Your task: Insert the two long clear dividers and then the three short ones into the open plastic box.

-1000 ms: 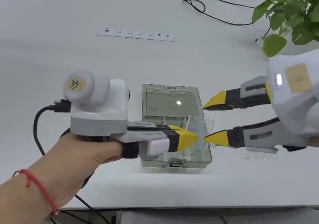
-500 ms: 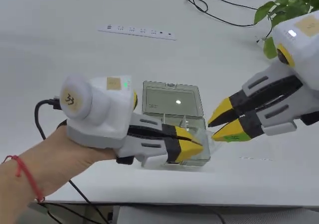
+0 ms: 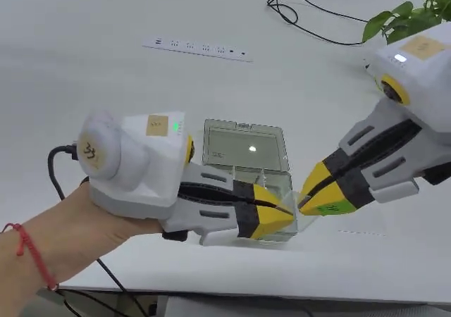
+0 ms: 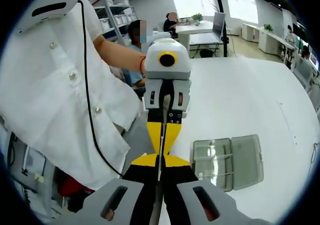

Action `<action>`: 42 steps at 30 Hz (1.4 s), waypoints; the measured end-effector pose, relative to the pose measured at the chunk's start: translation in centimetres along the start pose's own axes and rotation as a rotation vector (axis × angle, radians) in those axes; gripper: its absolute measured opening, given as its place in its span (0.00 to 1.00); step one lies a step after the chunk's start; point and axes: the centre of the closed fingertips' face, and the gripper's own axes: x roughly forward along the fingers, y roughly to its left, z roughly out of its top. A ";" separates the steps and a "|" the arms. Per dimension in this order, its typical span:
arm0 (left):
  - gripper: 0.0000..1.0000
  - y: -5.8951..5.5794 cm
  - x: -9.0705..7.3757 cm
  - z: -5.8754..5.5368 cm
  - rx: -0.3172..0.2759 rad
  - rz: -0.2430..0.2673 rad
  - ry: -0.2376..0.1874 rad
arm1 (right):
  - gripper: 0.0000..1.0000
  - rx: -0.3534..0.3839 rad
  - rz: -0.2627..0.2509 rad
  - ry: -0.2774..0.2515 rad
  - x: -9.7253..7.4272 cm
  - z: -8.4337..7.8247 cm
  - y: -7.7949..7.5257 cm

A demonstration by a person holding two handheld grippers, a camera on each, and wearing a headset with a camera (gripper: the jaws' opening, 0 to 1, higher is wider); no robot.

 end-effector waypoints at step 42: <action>0.14 1.4 -1.7 -2.2 -0.004 0.112 0.051 | 0.03 -0.045 -0.085 0.012 0.4 0.4 -1.3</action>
